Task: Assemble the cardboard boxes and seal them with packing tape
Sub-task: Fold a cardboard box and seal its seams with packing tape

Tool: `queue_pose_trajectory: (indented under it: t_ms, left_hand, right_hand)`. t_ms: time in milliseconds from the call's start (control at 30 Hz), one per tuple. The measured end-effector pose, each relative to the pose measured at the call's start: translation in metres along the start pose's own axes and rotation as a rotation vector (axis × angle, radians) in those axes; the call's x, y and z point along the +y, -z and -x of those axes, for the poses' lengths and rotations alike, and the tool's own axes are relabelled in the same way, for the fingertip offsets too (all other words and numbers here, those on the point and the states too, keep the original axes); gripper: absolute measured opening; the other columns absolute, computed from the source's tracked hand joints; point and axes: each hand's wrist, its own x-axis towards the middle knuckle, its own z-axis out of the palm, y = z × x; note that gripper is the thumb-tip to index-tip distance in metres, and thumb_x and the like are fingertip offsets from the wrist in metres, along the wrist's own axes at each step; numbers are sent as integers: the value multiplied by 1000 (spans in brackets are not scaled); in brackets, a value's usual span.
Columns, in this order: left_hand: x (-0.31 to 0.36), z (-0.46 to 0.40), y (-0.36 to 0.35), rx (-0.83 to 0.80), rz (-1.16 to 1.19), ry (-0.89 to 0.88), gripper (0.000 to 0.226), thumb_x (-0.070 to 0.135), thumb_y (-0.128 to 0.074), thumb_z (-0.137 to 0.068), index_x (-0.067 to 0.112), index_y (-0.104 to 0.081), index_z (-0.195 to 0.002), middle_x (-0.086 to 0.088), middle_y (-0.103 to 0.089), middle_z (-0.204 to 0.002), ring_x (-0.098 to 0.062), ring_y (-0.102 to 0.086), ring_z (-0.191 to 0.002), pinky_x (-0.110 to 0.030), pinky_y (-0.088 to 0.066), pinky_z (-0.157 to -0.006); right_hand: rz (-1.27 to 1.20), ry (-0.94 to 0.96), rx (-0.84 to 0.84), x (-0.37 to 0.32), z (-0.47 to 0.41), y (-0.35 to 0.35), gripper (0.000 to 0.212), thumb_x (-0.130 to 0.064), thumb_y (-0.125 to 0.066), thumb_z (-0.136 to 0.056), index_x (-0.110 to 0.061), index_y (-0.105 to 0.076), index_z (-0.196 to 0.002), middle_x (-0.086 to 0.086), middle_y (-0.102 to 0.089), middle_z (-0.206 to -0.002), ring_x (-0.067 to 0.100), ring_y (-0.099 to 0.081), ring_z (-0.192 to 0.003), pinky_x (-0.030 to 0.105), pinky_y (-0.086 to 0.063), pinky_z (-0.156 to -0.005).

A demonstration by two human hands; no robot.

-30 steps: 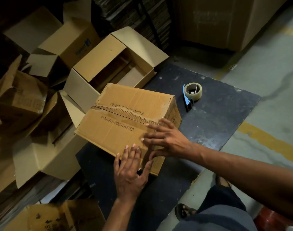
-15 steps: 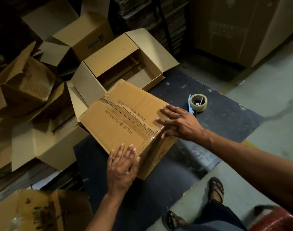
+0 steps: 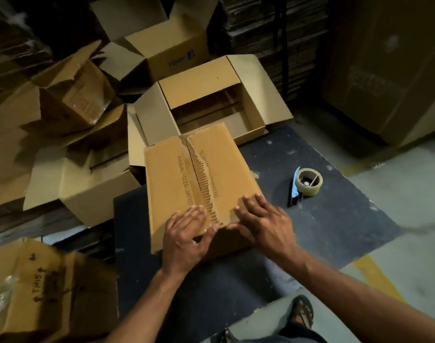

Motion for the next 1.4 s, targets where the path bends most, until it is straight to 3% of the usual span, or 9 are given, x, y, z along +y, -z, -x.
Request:
queue_pose_trajectory:
  t_ms: [100, 233, 467, 633, 767, 967, 1133, 1267, 1400]
  left_hand:
    - [-3, -8, 16, 180, 36, 139, 40, 42, -63, -97, 13, -74, -123, -1, -71, -130, -12, -65, -122, -40, -47, -107]
    - [2, -20, 31, 151, 8, 341, 36, 38, -68, -95, 17, -74, -124, 1, -71, -131, -15, -64, -123, -38, -47, -108]
    - [39, -40, 0, 35, -65, 464, 69, 74, -39, -96, 28, -60, -143, 1, -41, -163, -18, -36, -150, -49, -33, -120]
    - [58, -73, -10, -220, -199, 591, 108, 95, -26, -83, 26, -12, -166, -8, 2, -173, -25, 3, -160, -51, -5, -126]
    - [51, -75, -22, -415, -290, 678, 136, 107, -27, -66, 20, 5, -166, -19, 10, -171, -33, 15, -159, -60, 8, -123]
    - [9, -71, 6, -599, -281, 527, 131, 79, -69, -71, 26, 6, -165, -8, 15, -172, -25, 13, -159, -62, 4, -126]
    - [-25, -71, 48, -792, -216, 496, 132, 36, -88, -73, 36, 7, -164, 6, 21, -171, -18, 16, -158, -64, 3, -125]
    - [-28, -62, 69, -873, -112, 563, 120, 73, -71, -78, 40, 8, -163, 6, 21, -170, -24, 19, -158, -61, 10, -125]
    - [-19, -35, 71, -632, -130, 663, 112, 97, -38, -74, 38, -8, -164, 1, -3, -174, -24, 2, -160, -59, -2, -127]
  right_hand:
    - [-242, 58, -170, -43, 10, 30, 51, -69, -34, -104, -34, -71, -110, -17, -71, -113, 6, -69, -99, 32, -60, -69]
    - [-468, -24, -185, -47, -15, 34, 35, -64, -51, -100, -39, -75, -104, -23, -74, -98, 3, -66, -67, 27, -56, -63]
    - [-307, -269, -314, 39, -176, 4, 51, -54, -61, -96, -31, -58, -141, 3, -68, -129, 25, -67, -110, 43, -57, -89]
    - [-275, -312, -543, 55, -241, -14, 79, -55, -59, -98, -18, -27, -160, 13, -43, -157, 35, -40, -145, 55, -38, -117]
    - [-395, -352, -505, 53, -233, -18, 61, -53, -55, -100, -16, -48, -148, 9, -67, -126, 32, -62, -120, 48, -52, -102]
    - [-344, -420, -362, 60, -168, -5, 68, -77, -61, -84, -23, -62, -125, 3, -68, -116, 27, -65, -105, 42, -56, -82]
    - [-386, -507, -432, 26, -95, 14, 76, -95, -60, -64, -30, -51, -103, -6, -64, -100, 17, -66, -87, 37, -58, -70]
    - [-411, -418, -474, -11, -36, 21, 68, -93, -56, -67, -27, -52, -85, -10, -67, -75, 9, -66, -70, 38, -58, -65]
    - [-620, -199, -599, -43, -12, 37, 53, -86, -55, -80, -36, -70, -81, -10, -71, -66, 4, -69, -60, 35, -57, -62]
